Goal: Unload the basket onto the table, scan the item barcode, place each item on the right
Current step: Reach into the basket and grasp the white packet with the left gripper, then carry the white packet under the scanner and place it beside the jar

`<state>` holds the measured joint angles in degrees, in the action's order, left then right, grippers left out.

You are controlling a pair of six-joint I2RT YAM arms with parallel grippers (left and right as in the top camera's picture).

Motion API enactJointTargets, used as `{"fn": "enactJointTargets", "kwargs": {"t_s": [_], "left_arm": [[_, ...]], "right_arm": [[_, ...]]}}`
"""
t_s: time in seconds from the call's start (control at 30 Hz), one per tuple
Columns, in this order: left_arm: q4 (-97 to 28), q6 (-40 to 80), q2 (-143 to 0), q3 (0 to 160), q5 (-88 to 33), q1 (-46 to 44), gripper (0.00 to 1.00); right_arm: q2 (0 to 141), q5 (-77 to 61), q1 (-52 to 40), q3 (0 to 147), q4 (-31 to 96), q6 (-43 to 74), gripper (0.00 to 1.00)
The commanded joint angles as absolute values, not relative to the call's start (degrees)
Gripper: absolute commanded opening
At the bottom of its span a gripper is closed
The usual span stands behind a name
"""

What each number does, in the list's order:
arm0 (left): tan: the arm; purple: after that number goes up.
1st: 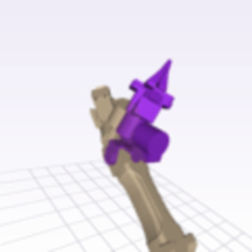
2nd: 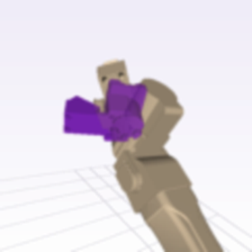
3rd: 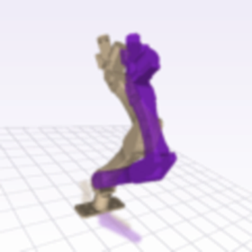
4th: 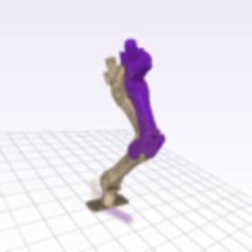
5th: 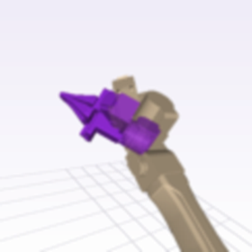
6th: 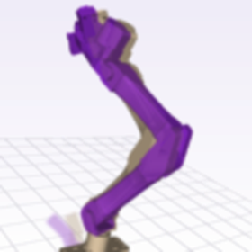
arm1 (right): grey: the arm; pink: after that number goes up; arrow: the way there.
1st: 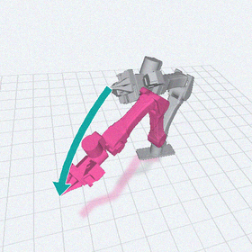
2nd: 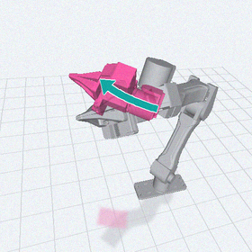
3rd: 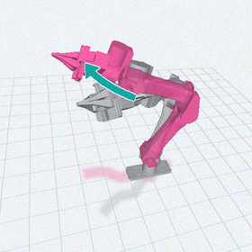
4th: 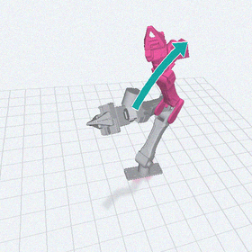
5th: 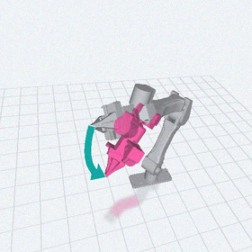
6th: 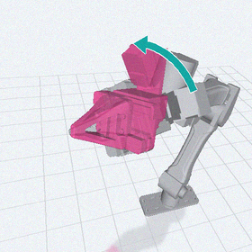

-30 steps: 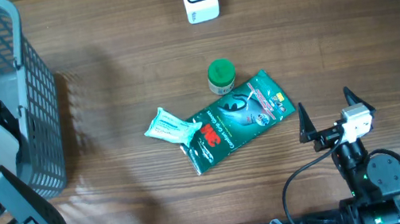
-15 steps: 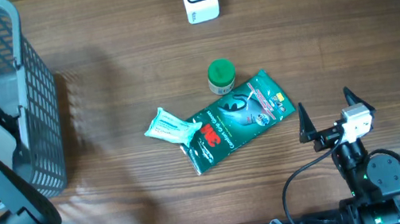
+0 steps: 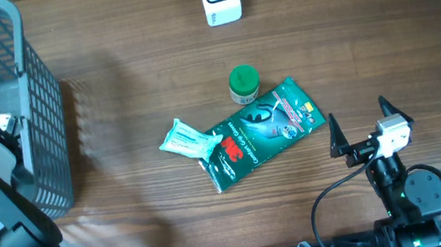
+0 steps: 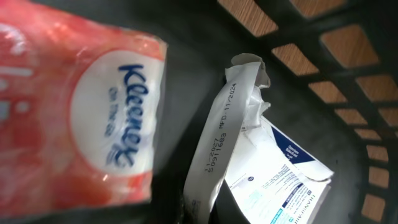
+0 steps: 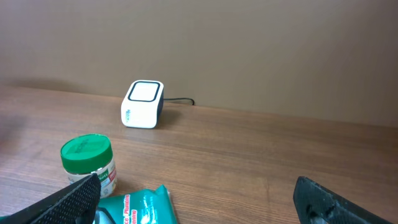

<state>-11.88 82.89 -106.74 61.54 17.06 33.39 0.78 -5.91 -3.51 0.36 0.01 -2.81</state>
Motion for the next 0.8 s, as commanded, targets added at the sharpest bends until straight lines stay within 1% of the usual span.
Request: {"fn": "enactJointTargets", "kwargs": {"t_s": [0.0,0.07,0.2,0.4,0.5,0.6,0.7,0.77], "left_arm": [[-12.60,77.84,-99.57,60.01,15.86,33.78,0.04],[-12.80,75.29,-94.61,60.01,15.55,33.78,0.04],[-14.94,75.16,-86.74,60.01,14.85,33.78,0.04],[-15.46,75.18,-74.83,60.01,7.60,33.78,0.04],[-15.46,75.18,-67.07,60.01,2.24,33.78,0.04],[-14.66,75.16,-58.94,60.01,-5.98,33.61,0.04],[-14.37,72.69,-56.62,60.01,-14.13,31.00,0.04],[-14.37,69.38,-57.14,60.01,-18.65,26.72,0.04]], "right_arm": [[0.27,-5.30,-3.70,0.30,-0.19,-2.92,1.00],[0.27,-5.30,-3.68,0.30,-0.19,-2.90,1.00],[0.27,-5.30,-3.68,0.30,-0.19,-2.90,1.00],[0.27,-5.30,-3.70,0.30,-0.19,-2.87,1.00],[0.27,-5.30,-3.70,0.30,-0.19,-2.90,1.00],[0.27,-5.30,-3.70,0.32,-0.19,-2.90,1.00],[0.27,-5.30,-3.68,0.30,-0.19,-2.92,1.00],[0.27,-5.30,-3.68,0.30,-0.19,-2.92,1.00]]}}
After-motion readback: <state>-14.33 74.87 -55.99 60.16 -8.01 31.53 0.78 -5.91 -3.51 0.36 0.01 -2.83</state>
